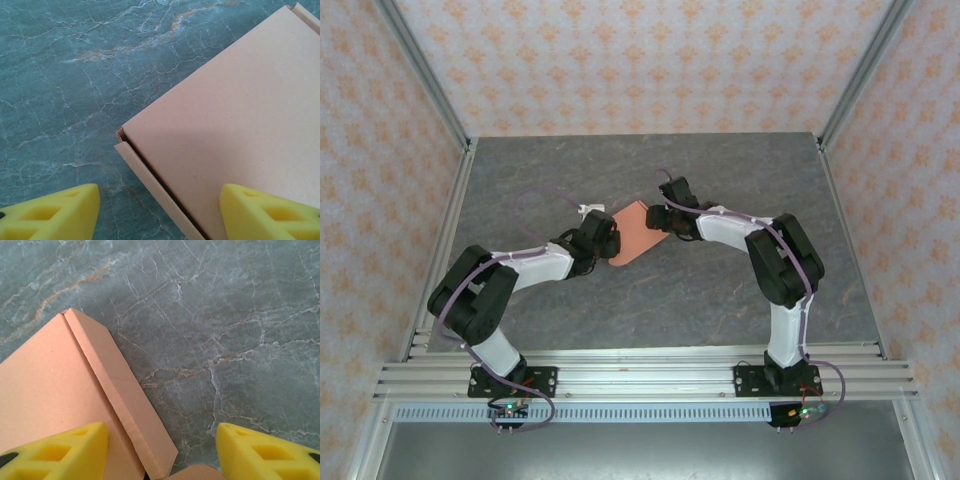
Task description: Fold the paper box
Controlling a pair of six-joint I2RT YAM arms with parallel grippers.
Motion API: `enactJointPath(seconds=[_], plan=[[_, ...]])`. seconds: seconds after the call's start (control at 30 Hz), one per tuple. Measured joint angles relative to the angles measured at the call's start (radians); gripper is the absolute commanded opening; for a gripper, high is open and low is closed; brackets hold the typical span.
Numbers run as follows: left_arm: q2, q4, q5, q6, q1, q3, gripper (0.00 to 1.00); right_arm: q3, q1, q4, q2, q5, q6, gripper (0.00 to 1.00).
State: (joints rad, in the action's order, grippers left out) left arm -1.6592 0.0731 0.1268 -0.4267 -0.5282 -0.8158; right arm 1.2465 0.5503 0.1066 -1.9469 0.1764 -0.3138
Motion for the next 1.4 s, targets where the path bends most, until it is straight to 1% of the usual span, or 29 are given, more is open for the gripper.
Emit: enactJointPath(seconds=[0.17,0.27,0.5,0.57,0.7,0.8,0.97,1.2,1.23,1.33,1.4], plan=[[-0.011,0.044,-0.001,-0.003,0.000,0.007,0.64,-0.015,-0.011,-0.036,-0.003,0.003,0.003,0.55],[-0.010,0.044,0.000,-0.002,0.000,0.006,0.67,-0.015,-0.017,-0.048,-0.006,0.008,0.016,0.54],[0.007,-0.043,-0.007,0.027,0.002,-0.040,0.73,-0.016,-0.032,-0.064,-0.010,0.056,0.066,0.55],[0.014,-0.072,-0.026,0.051,0.012,-0.066,0.82,-0.015,-0.037,-0.064,-0.011,0.069,0.081,0.55],[0.007,-0.131,-0.107,0.098,0.072,-0.164,0.82,-0.003,-0.048,-0.062,-0.018,0.089,0.107,0.55],[-0.037,-0.163,-0.171,0.139,0.120,-0.262,0.83,-0.001,-0.054,-0.061,-0.020,0.103,0.117,0.55],[-0.153,-0.240,-0.287,0.194,0.173,-0.395,0.82,0.019,-0.059,-0.041,-0.027,0.116,0.129,0.55],[-0.297,-0.355,-0.442,0.246,0.215,-0.511,0.78,0.039,-0.061,-0.015,-0.033,0.120,0.138,0.56],[-0.314,-0.367,-0.458,0.250,0.217,-0.524,0.77,0.044,-0.061,-0.008,-0.035,0.120,0.140,0.56],[-0.337,-0.389,-0.501,0.265,0.223,-0.559,0.68,0.056,-0.066,0.008,-0.039,0.120,0.147,0.59],[-0.346,-0.394,-0.529,0.271,0.223,-0.571,0.64,0.064,-0.070,0.024,-0.039,0.119,0.155,0.63]])
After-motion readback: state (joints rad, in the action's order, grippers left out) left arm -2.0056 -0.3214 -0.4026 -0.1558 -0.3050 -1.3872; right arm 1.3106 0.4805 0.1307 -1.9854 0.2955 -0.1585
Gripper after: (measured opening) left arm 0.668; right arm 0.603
